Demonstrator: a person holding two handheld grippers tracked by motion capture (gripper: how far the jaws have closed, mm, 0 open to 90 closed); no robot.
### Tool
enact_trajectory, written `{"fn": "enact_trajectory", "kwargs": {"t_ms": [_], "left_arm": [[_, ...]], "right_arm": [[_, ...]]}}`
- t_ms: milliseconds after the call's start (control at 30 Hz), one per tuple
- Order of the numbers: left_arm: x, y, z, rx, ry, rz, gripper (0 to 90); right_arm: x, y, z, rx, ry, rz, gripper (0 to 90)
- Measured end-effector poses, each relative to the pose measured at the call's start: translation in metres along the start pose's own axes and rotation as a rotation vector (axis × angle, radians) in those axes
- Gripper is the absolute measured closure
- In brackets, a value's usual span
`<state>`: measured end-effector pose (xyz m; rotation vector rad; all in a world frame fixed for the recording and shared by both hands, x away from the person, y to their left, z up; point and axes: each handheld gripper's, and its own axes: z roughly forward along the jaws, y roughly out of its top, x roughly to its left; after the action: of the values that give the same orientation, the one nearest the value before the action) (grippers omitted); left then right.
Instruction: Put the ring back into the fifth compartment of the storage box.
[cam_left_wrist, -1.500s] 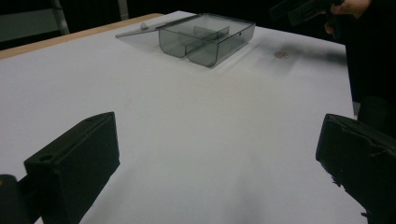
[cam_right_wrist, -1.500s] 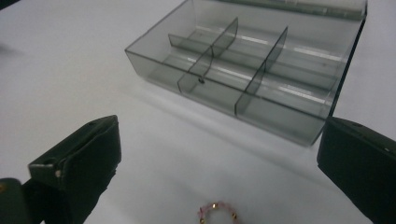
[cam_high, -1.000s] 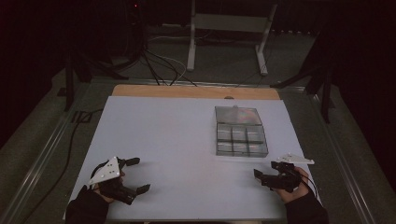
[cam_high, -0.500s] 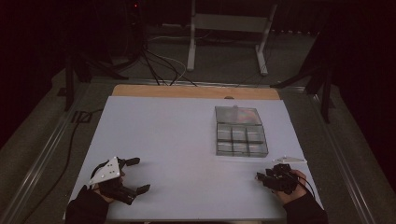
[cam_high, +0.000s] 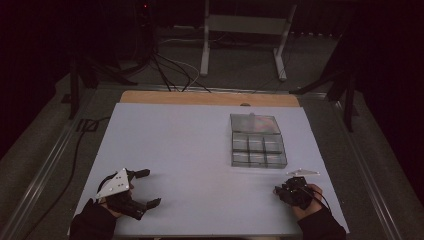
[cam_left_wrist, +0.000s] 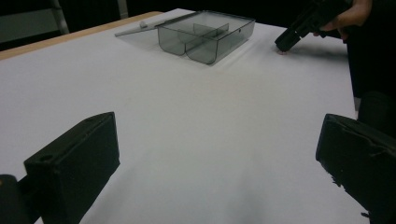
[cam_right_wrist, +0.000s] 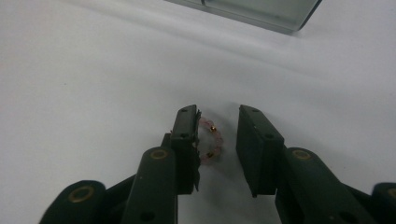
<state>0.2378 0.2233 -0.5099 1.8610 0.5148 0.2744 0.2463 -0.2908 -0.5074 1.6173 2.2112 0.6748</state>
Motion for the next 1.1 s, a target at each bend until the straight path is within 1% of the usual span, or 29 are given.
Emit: {"fn": "enact_trajectory", "kwargs": {"t_ms": [67, 100, 200, 267, 367, 500, 567, 633, 700, 833, 933, 1100], "left_arm": [[0.000, 0.000, 0.000, 0.005, 0.003, 0.002, 0.6], [0.000, 0.000, 0.000, 0.005, 0.004, 0.003, 0.6], [0.000, 0.000, 0.000, 0.005, 0.003, 0.002, 0.6], [-0.001, 0.000, 0.000, 0.007, 0.004, 0.007, 0.7], [0.000, 0.000, 0.000, 0.005, 0.001, 0.001, 0.7], [0.000, 0.000, 0.000, 0.005, 0.002, 0.001, 0.7], [0.000, 0.000, 0.001, 0.006, 0.002, 0.000, 0.6], [0.000, -0.001, 0.001, 0.011, 0.004, 0.002, 0.6], [0.000, 0.000, 0.001, 0.009, 0.002, 0.003, 0.7], [0.000, 0.000, 0.001, 0.011, 0.004, 0.004, 0.7], [0.001, -0.001, 0.001, 0.009, 0.003, -0.001, 0.6], [0.000, 0.000, 0.001, 0.010, 0.002, 0.000, 0.7]], "right_arm": [[0.000, 0.000, 0.000, 0.000, -0.004, 0.001, 70.5], [0.001, 0.000, 0.000, 0.002, -0.015, 0.007, 73.4], [0.000, -0.001, 0.000, -0.001, -0.028, 0.018, 78.0], [0.001, -0.001, 0.000, -0.002, -0.038, 0.019, 79.6], [0.004, -0.001, 0.000, 0.002, -0.056, 0.003, 81.3], [0.010, -0.001, 0.001, 0.005, -0.080, -0.039, 86.1], [0.012, 0.000, 0.001, 0.012, -0.092, -0.052, 86.8], [0.011, 0.000, 0.001, 0.015, -0.088, -0.047, 87.0], [0.008, 0.000, 0.001, 0.011, -0.068, -0.022, 87.4], [0.007, 0.000, 0.000, 0.006, -0.059, -0.007, 87.5], [0.005, 0.001, -0.003, -0.010, -0.048, 0.005, 87.6], [0.005, 0.003, -0.008, -0.035, -0.041, 0.007, 87.6]]}}
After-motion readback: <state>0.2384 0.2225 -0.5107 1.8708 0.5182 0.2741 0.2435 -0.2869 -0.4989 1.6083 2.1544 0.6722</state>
